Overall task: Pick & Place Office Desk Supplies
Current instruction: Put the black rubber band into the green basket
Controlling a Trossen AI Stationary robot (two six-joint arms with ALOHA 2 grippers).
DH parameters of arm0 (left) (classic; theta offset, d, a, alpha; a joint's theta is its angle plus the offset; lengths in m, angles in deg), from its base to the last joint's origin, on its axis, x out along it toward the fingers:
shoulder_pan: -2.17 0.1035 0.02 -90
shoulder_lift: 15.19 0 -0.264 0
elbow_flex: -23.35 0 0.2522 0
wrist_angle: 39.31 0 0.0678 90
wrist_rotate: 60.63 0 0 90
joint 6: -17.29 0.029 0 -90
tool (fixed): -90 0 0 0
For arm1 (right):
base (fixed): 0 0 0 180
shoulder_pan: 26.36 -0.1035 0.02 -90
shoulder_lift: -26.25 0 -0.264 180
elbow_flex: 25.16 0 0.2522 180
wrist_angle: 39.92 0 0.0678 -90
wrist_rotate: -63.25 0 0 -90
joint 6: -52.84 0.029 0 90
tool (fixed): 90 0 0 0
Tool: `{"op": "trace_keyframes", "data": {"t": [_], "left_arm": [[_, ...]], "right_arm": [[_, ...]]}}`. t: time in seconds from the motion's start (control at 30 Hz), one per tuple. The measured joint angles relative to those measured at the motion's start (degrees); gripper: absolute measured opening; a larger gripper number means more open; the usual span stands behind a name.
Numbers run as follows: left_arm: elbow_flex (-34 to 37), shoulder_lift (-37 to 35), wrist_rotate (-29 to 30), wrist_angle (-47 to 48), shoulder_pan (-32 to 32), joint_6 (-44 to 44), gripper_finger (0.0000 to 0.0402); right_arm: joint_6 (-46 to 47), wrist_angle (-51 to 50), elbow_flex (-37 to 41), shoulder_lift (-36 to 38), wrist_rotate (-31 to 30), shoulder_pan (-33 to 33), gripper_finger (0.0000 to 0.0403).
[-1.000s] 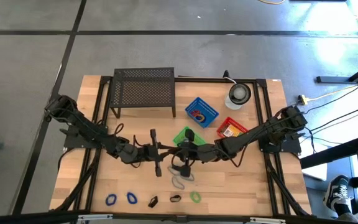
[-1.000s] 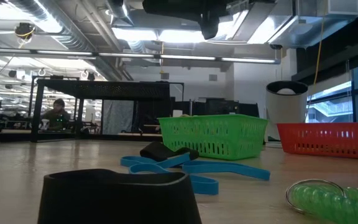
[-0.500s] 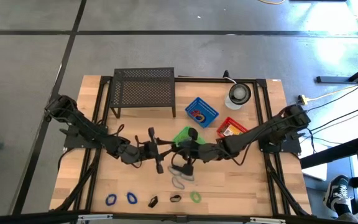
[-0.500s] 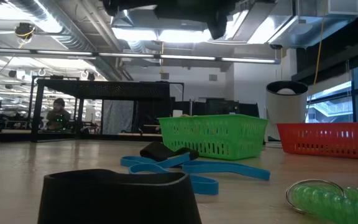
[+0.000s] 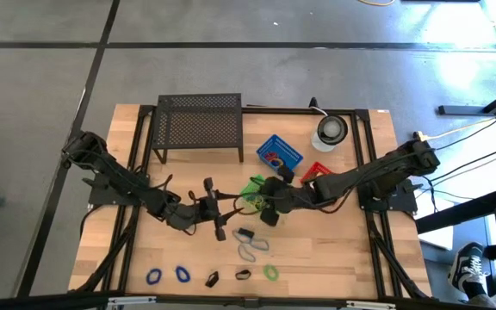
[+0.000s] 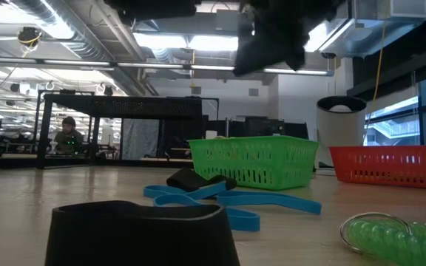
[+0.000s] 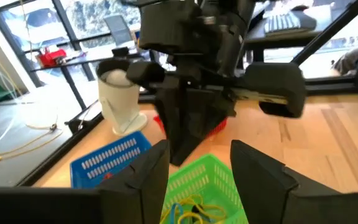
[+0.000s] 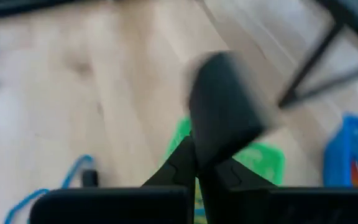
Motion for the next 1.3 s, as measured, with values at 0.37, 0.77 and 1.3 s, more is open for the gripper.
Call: {"op": "trace_keyframes", "data": {"t": [0.37, 0.77, 1.3], "left_arm": [[0.01, 0.00, 0.25, 2.93, 0.00, -1.87, 0.0164], [0.03, 0.02, 0.49, 6.84, -0.24, -5.28, 0.0162], [0.01, 0.02, 0.60, 9.85, -0.24, -7.78, 0.0157]], "right_arm": [[15.50, -8.55, 0.03, -2.95, 0.19, 0.13, 0.0007], [21.81, -6.39, 0.02, -11.11, 0.16, -0.03, 0.0007], [24.09, -5.70, 0.00, -11.45, 0.17, -0.01, 0.0101]]}}
